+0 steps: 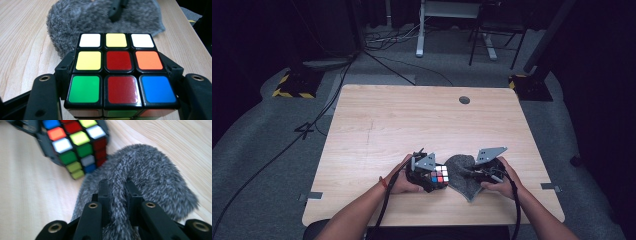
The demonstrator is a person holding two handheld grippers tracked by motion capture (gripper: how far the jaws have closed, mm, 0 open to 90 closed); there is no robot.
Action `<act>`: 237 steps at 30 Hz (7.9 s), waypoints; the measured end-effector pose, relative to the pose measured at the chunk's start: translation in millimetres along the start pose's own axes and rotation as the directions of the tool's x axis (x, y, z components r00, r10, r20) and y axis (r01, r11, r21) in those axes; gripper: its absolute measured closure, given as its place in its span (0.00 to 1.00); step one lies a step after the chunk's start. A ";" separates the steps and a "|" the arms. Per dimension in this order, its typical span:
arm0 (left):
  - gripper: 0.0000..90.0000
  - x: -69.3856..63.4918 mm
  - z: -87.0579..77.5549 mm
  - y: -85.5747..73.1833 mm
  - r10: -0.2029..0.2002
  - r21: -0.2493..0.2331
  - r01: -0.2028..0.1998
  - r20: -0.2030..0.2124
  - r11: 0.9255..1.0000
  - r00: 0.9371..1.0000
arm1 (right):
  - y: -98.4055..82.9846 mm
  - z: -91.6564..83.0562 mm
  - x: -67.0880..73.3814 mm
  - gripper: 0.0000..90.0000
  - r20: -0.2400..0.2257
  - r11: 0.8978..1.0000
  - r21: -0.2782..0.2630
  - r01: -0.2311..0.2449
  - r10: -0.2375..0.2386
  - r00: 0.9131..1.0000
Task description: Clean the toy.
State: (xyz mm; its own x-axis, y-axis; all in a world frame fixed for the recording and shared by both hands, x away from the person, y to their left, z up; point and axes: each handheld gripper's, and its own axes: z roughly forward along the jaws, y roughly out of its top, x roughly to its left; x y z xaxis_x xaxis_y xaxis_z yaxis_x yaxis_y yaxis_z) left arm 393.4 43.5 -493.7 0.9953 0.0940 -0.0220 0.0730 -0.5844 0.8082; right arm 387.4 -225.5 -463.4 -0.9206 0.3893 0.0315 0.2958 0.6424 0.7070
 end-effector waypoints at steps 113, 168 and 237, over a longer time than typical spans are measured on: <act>0.19 -8.1 -32.6 13.9 0.020 0.161 -0.015 -0.029 0.987 0.999 | 4.9 23.9 53.5 0.53 -0.022 0.991 -0.045 0.127 -0.128 0.992; 0.37 -18.3 -24.1 7.5 0.006 0.155 -0.003 -0.019 0.988 1.000 | 5.5 23.9 51.3 0.66 -0.089 0.974 -0.161 0.157 -0.173 0.981; 0.37 -16.6 -28.3 11.4 0.022 0.100 -0.021 -0.005 0.995 1.000 | 9.8 32.0 54.2 0.56 -0.046 0.980 -0.124 0.157 -0.163 0.986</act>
State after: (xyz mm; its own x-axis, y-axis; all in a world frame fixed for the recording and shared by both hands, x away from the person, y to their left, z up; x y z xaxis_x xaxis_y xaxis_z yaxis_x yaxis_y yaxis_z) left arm 375.8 58.1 -467.4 0.9964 0.0853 -0.0014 0.0579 -0.6641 0.7454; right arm 348.6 -177.0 -477.4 -0.9672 0.2486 -0.0523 0.1140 0.6088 0.7851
